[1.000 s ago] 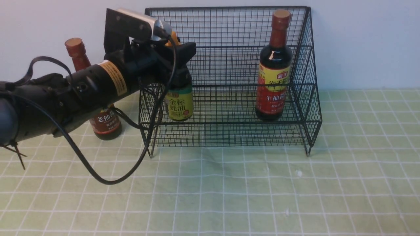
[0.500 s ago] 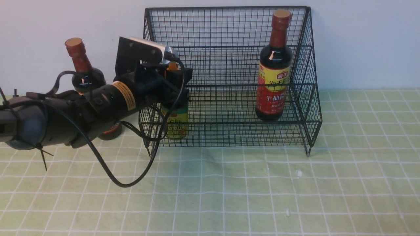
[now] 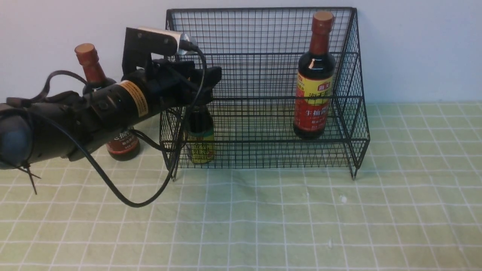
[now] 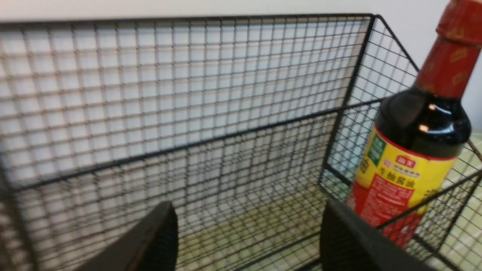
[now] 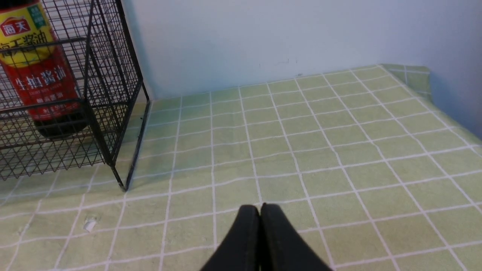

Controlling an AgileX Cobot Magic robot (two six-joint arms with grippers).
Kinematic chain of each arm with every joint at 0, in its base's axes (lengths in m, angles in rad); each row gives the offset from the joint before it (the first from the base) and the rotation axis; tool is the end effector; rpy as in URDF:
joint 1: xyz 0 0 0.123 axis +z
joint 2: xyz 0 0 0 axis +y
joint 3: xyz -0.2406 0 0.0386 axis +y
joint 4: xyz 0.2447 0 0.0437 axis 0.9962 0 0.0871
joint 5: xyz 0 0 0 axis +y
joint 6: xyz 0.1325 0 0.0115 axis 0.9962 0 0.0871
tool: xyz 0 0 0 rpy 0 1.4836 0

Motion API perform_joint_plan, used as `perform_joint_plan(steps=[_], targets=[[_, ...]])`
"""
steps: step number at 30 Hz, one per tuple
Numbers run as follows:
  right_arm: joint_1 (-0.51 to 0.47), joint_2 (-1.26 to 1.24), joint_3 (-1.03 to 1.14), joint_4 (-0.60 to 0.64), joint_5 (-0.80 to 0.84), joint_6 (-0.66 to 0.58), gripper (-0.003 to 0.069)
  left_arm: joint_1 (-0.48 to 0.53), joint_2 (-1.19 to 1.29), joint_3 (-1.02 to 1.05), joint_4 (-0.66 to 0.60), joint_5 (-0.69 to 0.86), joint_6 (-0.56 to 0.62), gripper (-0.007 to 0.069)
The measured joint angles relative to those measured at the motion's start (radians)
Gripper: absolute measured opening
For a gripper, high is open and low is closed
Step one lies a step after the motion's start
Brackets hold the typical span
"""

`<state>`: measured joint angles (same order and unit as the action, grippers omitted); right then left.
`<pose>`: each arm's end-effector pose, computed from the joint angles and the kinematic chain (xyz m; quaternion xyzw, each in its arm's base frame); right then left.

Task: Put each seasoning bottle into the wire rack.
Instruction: Use the left arm to put the condiment bottle back on the shelf, then use the left arm to grab the condiment bottle closest to it

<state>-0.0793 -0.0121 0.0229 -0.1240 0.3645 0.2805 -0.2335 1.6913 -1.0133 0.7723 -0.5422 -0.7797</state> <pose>0.1307 -0.0163 0.1622 0.1105 0.7928 0.0079 0.5994 0.3851 -0.1408 0.2151 0.1731 0.7451 -0.2385 0.5984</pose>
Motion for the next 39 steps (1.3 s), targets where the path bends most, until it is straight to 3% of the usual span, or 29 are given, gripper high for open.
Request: perform_joint_plan(steps=[7, 13, 21, 28, 39], targets=[[0.0, 0.0, 0.0, 0.0, 0.0, 0.018, -0.0014, 0.01, -0.221, 0.0, 0.001, 0.247, 0.04, 0.0467], [0.0, 0.0, 0.0, 0.0, 0.0, 0.018, -0.0014, 0.143, -0.394, 0.0, -0.018, 0.324, 0.071, 0.0467], [0.0, 0.0, 0.0, 0.0, 0.0, 0.018, -0.0014, 0.322, -0.351, 0.0, -0.079, 0.234, 0.073, 0.0469], [0.0, 0.0, 0.0, 0.0, 0.0, 0.018, -0.0014, 0.33, -0.18, 0.0, -0.1, 0.072, 0.084, 0.0469], [0.0, 0.0, 0.0, 0.0, 0.0, 0.018, -0.0014, 0.33, 0.001, 0.0, -0.157, 0.003, 0.106, 0.0469]])
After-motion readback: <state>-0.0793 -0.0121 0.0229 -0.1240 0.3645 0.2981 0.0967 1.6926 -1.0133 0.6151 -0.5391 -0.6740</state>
